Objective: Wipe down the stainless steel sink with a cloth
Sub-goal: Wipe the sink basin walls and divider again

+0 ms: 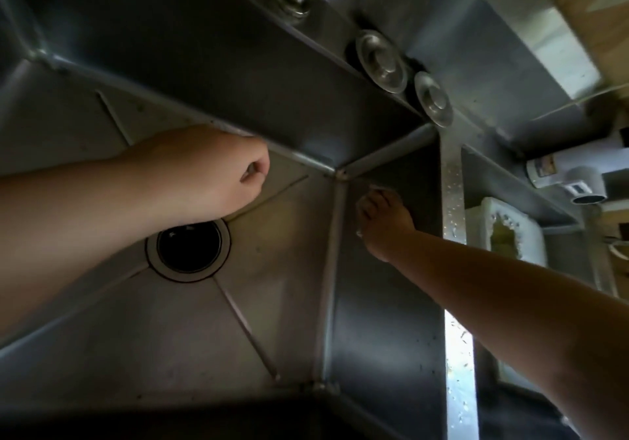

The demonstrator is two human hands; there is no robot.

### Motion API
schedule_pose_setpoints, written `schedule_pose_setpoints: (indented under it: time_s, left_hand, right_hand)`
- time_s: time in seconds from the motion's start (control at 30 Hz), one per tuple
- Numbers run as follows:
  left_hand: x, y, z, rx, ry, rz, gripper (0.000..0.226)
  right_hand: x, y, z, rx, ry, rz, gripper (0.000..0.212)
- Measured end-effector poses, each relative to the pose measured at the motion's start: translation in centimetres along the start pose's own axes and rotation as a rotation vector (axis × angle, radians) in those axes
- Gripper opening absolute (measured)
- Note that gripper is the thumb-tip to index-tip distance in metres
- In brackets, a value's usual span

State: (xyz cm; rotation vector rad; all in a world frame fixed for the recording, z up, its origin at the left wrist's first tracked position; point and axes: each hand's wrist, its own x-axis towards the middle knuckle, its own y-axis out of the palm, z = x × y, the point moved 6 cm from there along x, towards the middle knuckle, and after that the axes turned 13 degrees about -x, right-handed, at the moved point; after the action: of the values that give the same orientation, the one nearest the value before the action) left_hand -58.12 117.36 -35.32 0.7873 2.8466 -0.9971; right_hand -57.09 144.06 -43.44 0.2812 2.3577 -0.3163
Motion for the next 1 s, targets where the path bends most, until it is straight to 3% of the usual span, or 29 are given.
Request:
schedule_pose_setpoints:
  time_s: [0.13, 0.3, 0.37, 0.6, 0.8, 1.0]
  left_hand:
    - [-0.2, -0.2, 0.2, 0.042, 0.031, -0.01, 0.015]
    - [-0.3, -0.2, 1.6, 0.063, 0.018, -0.007, 0.016]
    - [-0.3, 0.2, 1.9, 0.069, 0.0, 0.022, 0.015]
    - [-0.5, 1.0, 0.3, 0.035, 0.017, 0.046, 0.012]
    - [-0.2, 1.8, -1.3, 0.067, 0.031, 0.05, 0.012]
    - [0.6, 3.0, -3.5, 0.081, 0.096, 0.083, 0.014]
  right_hand:
    - [1.5, -1.4, -2.7, 0.01, 0.169, 0.055, 0.06]
    - [-0.6, -0.2, 1.9, -0.072, -0.056, 0.033, 0.057]
    - [-2.3, 0.2, 1.8, -0.106, -0.063, 0.036, 0.058]
    - [-0.6, -1.6, -4.8, -0.02, 0.277, 0.066, 0.062]
    - [-1.8, 0.1, -1.2, -0.152, 0.028, 0.022, 0.061]
    - [-3.7, -0.7, -5.1, -0.106, 0.336, 0.023, 0.062]
